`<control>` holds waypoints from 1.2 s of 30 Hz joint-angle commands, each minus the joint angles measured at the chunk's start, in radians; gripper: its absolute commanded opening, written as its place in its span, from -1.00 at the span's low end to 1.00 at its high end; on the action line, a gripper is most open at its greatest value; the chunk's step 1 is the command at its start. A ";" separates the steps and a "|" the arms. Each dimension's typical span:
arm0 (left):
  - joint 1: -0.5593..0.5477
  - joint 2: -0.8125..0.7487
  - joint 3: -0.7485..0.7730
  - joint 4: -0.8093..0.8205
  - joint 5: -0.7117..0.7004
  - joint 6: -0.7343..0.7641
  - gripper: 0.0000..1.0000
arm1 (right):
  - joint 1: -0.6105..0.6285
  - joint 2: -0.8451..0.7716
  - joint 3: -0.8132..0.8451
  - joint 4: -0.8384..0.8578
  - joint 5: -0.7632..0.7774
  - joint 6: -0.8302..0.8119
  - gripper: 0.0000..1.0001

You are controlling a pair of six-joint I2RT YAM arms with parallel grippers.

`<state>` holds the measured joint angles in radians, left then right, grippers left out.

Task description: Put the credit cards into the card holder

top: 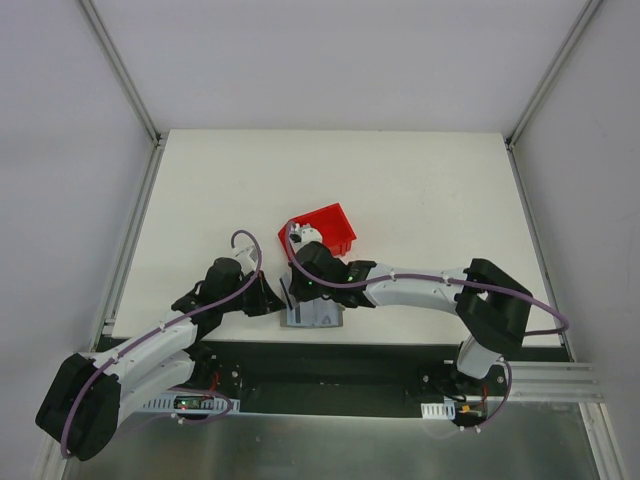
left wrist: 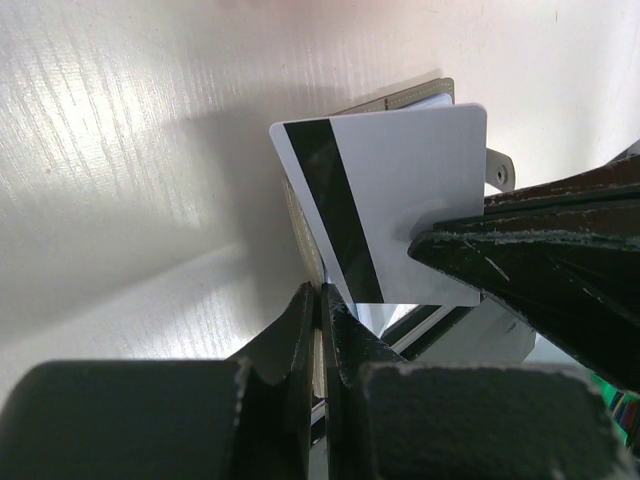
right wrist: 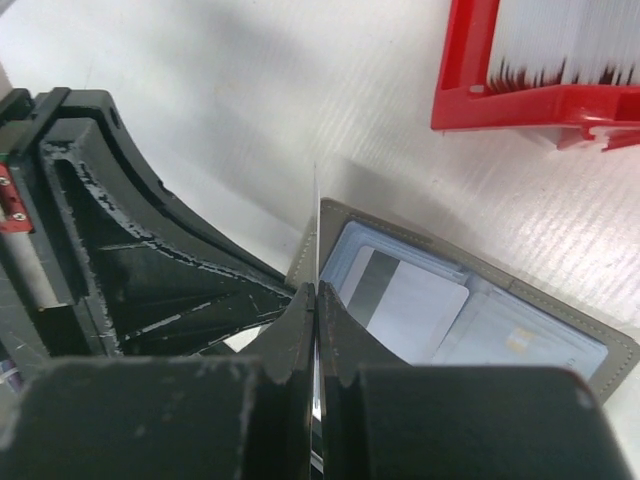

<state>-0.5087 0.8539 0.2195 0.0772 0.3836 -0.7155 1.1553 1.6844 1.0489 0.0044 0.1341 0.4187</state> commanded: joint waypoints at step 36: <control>0.002 0.002 0.004 0.021 -0.018 0.022 -1.00 | 0.066 -0.124 0.079 -0.391 0.328 -0.061 -0.99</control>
<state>-0.5091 0.8543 0.2195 0.0788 0.3836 -0.7155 1.2182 1.6234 1.1294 -0.2920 0.3855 0.3534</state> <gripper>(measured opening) 0.007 0.008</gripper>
